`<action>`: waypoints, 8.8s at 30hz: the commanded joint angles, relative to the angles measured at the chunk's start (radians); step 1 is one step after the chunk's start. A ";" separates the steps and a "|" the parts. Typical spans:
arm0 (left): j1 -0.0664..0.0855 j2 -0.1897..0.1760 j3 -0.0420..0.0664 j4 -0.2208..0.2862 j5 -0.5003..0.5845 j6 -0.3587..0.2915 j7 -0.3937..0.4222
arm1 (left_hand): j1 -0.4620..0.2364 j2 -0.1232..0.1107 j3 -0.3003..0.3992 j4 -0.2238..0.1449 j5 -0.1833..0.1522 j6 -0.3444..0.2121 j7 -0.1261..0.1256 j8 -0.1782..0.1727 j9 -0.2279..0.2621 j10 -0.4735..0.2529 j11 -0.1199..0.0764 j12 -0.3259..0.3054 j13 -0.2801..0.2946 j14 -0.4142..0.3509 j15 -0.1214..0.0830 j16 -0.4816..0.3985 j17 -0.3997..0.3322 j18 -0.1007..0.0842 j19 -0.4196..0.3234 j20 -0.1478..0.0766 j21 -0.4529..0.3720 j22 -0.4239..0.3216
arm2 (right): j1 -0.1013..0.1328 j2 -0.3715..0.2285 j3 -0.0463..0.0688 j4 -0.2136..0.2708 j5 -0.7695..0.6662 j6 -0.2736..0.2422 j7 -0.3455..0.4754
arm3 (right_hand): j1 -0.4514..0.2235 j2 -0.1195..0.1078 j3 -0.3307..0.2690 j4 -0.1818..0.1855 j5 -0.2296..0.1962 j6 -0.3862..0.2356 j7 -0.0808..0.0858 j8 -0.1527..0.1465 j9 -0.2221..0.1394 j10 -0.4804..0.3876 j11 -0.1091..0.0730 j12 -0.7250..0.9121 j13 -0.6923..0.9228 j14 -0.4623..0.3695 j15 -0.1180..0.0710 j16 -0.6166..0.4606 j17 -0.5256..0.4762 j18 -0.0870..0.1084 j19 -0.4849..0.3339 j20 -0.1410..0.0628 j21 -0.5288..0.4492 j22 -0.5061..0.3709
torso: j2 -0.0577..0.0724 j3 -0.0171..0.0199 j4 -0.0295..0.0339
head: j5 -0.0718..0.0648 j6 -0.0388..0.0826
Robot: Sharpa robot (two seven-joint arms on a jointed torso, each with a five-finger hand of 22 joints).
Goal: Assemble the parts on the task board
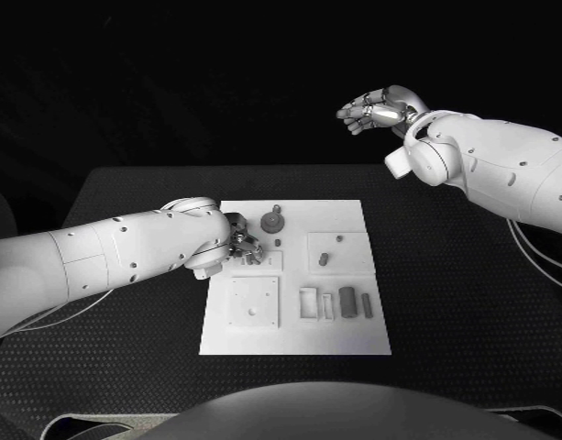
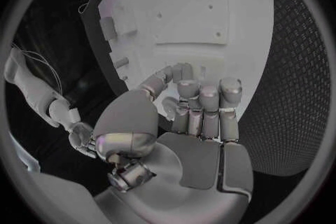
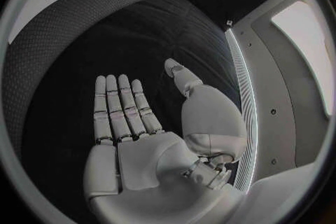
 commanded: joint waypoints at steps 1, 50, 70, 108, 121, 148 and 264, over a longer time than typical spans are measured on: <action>-0.001 0.003 0.001 0.002 -0.003 0.012 0.009 | 0.005 0.008 0.050 -0.041 0.002 0.015 -0.013 0.003 0.006 0.055 -0.060 0.001 0.001 0.089 -0.110 -0.006 0.001 0.059 0.001 -0.132 0.004 0.017 | 0.001 0.001 0.001 0.002 -0.003 0.014 0.006 | 0.011 0.002 0.001 0.005 0.002 -0.007 0.009 0.002 -0.002 0.007 -0.001 -0.004 0.001 0.006 0.002 -0.007 -0.001 -0.003 -0.008 -0.002 -0.006 0.002 | 0.000 0.0008 0.0001 | 0.000 0.000; -0.004 0.006 0.001 0.004 -0.025 0.002 0.024 | 0.005 0.009 0.053 -0.041 0.001 0.014 -0.012 0.001 0.006 0.054 -0.059 0.001 0.001 0.089 -0.109 -0.008 0.003 0.060 0.001 -0.131 0.006 0.016 | 0.001 0.004 0.001 0.008 0.014 0.019 -0.002 | 0.012 0.002 -0.001 0.007 0.000 -0.006 0.011 0.003 -0.003 0.013 0.000 -0.011 0.002 0.004 -0.001 -0.012 -0.004 -0.005 -0.011 -0.002 -0.012 0.005 | 0.000 0.0006 -0.0001 | 0.000 0.000; -0.005 0.012 0.001 -0.008 -0.028 0.018 0.013 | 0.004 0.008 0.053 -0.041 0.000 0.013 -0.012 0.001 0.007 0.054 -0.059 0.001 0.002 0.089 -0.109 -0.009 0.003 0.061 0.000 -0.131 0.007 0.016 | 0.001 0.003 0.001 0.014 0.014 0.025 -0.002 | 0.012 0.003 -0.002 0.007 0.000 -0.006 0.011 0.004 -0.004 0.015 0.000 -0.014 0.002 0.003 -0.001 -0.014 -0.006 -0.006 -0.012 -0.002 -0.014 0.006 | 0.001 0.0005 -0.0005 | 0.001 0.000; -0.013 0.021 0.001 -0.013 -0.058 0.020 0.011 | -0.078 -0.041 0.024 0.038 -0.102 0.009 -0.011 -0.007 0.009 0.048 -0.058 0.000 0.003 0.090 -0.108 -0.014 0.010 0.064 -0.002 -0.128 0.009 0.011 | 0.001 0.003 0.001 0.017 0.018 0.030 -0.003 | 0.012 0.004 -0.003 0.008 0.000 -0.006 0.011 0.004 -0.005 0.017 0.000 -0.018 0.002 0.002 -0.001 -0.017 -0.007 -0.007 -0.014 -0.002 -0.018 0.009 | 0.000 0.0008 -0.0004 | -0.001 0.000; -0.014 0.021 0.001 -0.014 -0.060 0.014 0.014 | -0.123 -0.076 -0.009 0.073 -0.167 0.009 -0.013 -0.011 0.011 0.047 -0.060 0.000 0.003 0.090 -0.110 -0.016 0.017 0.074 -0.008 -0.131 0.011 0.011 | 0.000 0.004 0.001 0.014 0.020 0.037 -0.009 | 0.011 0.005 -0.004 0.011 0.001 -0.007 0.013 0.003 -0.006 0.018 0.001 -0.022 0.002 0.000 0.000 -0.020 -0.009 -0.008 -0.016 -0.002 -0.020 0.010 | 0.000 0.0003 0.0001 | -0.004 0.000; -0.015 0.006 0.001 -0.017 -0.101 -0.008 0.012 | -0.200 -0.145 -0.084 0.122 -0.247 0.009 -0.018 -0.005 0.027 0.048 -0.065 0.002 0.008 0.091 -0.115 -0.012 0.033 0.090 -0.012 -0.131 0.016 0.008 | 0.000 0.000 0.000 0.015 0.020 0.035 -0.006 | 0.012 0.004 -0.005 0.011 -0.001 -0.009 0.014 0.002 -0.008 0.019 0.001 -0.026 0.001 -0.004 0.002 -0.023 -0.011 -0.010 -0.020 -0.002 -0.025 0.012 | 0.000 0.0000 -0.0002 | -0.005 0.000; 0.004 0.192 0.033 -0.543 0.097 0.140 0.236 | -0.195 -0.047 -0.083 0.034 -0.204 -0.149 0.085 -0.082 -0.069 -0.081 0.046 -0.618 -0.212 -0.098 0.073 -0.532 -0.091 0.015 -0.234 0.029 -0.363 -0.117 | -0.003 0.006 0.000 0.010 0.027 0.030 -0.006 | 0.016 0.006 -0.004 0.016 0.006 -0.010 0.017 0.003 -0.011 0.024 0.003 -0.036 0.002 -0.003 0.003 -0.026 -0.013 -0.011 -0.018 -0.003 -0.032 0.019 | 0.008 0.0006 -0.0085 | 0.004 0.065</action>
